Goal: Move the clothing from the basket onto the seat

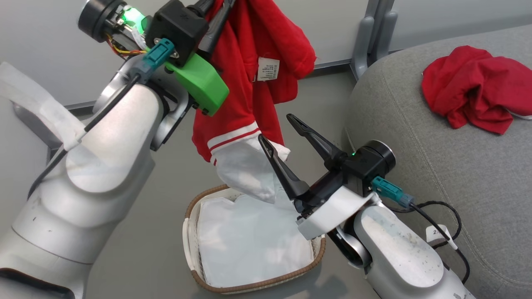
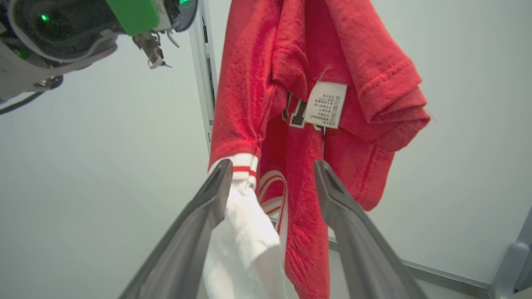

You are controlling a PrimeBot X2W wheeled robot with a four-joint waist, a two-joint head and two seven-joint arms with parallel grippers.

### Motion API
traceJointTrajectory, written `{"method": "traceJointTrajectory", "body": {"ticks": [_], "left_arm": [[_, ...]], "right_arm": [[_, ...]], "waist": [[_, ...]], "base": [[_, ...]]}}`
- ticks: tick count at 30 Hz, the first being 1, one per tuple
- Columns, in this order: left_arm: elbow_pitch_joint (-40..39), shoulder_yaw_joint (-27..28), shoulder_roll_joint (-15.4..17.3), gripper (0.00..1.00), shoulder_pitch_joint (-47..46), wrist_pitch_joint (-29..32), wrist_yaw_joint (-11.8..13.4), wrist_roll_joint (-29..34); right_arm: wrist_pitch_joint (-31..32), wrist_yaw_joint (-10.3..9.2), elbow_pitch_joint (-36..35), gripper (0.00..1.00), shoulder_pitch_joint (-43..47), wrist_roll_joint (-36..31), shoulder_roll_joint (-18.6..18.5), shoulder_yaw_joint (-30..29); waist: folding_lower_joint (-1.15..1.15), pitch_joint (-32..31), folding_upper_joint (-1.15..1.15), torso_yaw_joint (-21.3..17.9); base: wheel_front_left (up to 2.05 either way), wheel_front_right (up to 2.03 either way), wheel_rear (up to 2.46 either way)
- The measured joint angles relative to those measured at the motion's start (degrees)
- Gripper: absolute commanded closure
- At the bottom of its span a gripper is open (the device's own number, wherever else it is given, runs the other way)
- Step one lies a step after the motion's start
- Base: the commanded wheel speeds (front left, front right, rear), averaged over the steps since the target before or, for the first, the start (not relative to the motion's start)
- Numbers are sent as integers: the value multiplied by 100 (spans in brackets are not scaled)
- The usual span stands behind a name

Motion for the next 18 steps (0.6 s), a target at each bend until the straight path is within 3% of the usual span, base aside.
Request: {"method": "traceJointTrajectory", "body": {"ticks": [4,10,15,17,18], "left_arm": [[-55,-112,-192,100,1,0,-1,-48],[-275,-322,-479,100,2,64,-3,-109],[-482,-419,-578,100,13,136,-3,-154],[-543,-431,-580,100,53,153,4,-180],[-553,-431,-577,100,84,154,19,-188]], "right_arm": [[1,0,153,0,-270,68,0,188],[0,0,1506,0,-746,18,-9,359],[0,0,2003,0,-1072,218,-5,580],[0,0,2039,46,-1153,370,-4,709],[0,0,2042,59,-1183,419,-2,757]], "waist": [[0,-45,0,72],[0,-118,0,251],[0,-178,0,380],[0,-196,0,418],[0,-203,0,429]], "base": [[0,0,0],[0,0,0],[0,0,0],[0,0,0],[0,0,0]]}}
